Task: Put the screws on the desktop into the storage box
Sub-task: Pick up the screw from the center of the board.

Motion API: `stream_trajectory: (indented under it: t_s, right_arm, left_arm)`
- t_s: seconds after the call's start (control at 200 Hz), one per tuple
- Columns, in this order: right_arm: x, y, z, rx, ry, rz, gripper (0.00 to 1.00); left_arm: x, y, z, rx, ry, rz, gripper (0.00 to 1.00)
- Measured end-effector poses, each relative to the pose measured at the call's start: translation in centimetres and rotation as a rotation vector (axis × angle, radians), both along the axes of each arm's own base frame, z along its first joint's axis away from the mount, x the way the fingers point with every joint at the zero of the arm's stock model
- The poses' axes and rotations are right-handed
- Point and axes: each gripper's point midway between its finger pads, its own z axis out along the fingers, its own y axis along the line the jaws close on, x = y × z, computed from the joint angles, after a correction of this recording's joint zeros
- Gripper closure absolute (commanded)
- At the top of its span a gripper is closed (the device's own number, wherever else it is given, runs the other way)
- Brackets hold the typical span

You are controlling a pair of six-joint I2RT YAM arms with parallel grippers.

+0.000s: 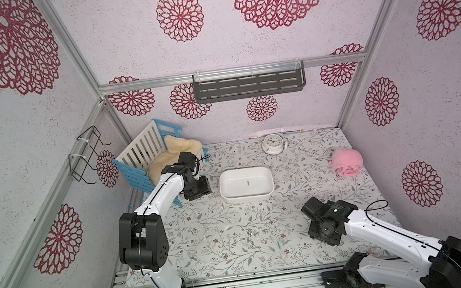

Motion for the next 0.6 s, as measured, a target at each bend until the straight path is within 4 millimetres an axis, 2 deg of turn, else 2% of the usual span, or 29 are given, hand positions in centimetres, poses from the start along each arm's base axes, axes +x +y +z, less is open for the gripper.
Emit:
stream_trajectory:
  t_s: [0.29,0.6]
  right_arm:
    - [0.5,-1.4,-1.0,-0.039,0.063,0.036,0.62]
    - [0.6,-1.3,-1.8,-0.047,0.134,0.138,0.63]
  left_arm:
    - [0.0,0.0,-0.1,0.0,0.002,0.0,0.46]
    - [0.0,0.0,-0.2,0.0,0.005,0.0,0.46]
